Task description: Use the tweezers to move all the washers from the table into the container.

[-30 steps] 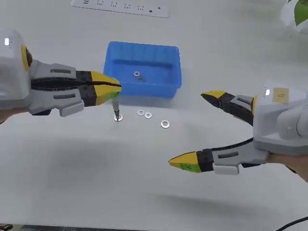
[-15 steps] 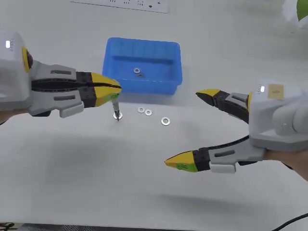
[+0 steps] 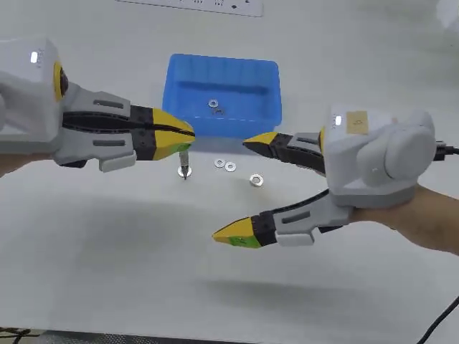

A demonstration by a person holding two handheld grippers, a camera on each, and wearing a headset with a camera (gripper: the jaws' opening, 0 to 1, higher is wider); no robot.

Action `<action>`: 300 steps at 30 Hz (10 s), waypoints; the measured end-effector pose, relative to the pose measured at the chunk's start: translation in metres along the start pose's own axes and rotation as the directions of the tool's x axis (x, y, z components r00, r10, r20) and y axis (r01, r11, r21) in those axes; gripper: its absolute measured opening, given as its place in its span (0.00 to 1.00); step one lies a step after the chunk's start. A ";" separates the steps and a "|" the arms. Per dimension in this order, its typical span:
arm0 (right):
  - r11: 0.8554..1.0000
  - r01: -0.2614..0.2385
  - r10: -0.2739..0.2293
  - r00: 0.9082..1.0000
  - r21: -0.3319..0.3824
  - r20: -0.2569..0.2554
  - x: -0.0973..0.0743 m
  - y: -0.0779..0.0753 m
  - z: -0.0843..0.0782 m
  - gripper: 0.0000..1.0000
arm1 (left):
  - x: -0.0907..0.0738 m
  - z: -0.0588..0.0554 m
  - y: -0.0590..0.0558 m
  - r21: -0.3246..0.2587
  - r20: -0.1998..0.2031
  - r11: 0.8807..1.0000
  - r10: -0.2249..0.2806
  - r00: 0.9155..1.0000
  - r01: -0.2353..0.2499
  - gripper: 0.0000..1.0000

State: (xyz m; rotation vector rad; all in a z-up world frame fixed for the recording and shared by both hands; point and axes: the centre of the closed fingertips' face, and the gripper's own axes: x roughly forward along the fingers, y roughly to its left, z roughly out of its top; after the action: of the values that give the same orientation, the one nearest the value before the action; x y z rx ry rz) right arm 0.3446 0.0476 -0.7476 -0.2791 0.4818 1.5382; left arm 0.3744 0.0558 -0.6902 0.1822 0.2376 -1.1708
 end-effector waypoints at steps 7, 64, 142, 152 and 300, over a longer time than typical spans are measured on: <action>0.998 -0.055 0.055 0.998 -0.002 -0.025 0.027 -0.005 0.000 0.72 | 0.002 -0.003 -0.008 0.009 -0.022 0.999 -0.045 0.999 0.045 0.05; 0.959 -0.074 0.047 0.994 -0.273 -0.102 0.068 -0.021 0.002 0.09 | -0.010 -0.031 -0.004 0.025 -0.123 1.000 0.006 0.992 -0.003 0.16; 0.966 0.089 -0.101 0.994 -0.242 -0.037 0.020 -0.144 0.052 0.09 | -0.097 -0.035 -0.022 -0.241 -0.095 0.925 0.279 0.956 -0.294 0.99; 0.975 0.088 -0.100 0.994 -0.206 -0.049 0.034 -0.155 0.030 0.09 | -0.097 -0.045 -0.022 -0.255 -0.142 0.918 0.277 0.950 -0.305 0.99; 0.991 0.096 -0.103 0.991 -0.094 -0.081 -0.070 -0.050 -0.001 0.84 | 0.023 0.048 -0.001 0.176 -0.019 0.983 0.047 0.999 -0.043 0.05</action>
State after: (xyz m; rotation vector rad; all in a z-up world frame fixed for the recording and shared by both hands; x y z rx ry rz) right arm 0.3966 -0.0164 -0.7225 -0.4340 0.4598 1.4566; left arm 0.3861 0.0222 -0.6506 0.3551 0.1496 -1.1447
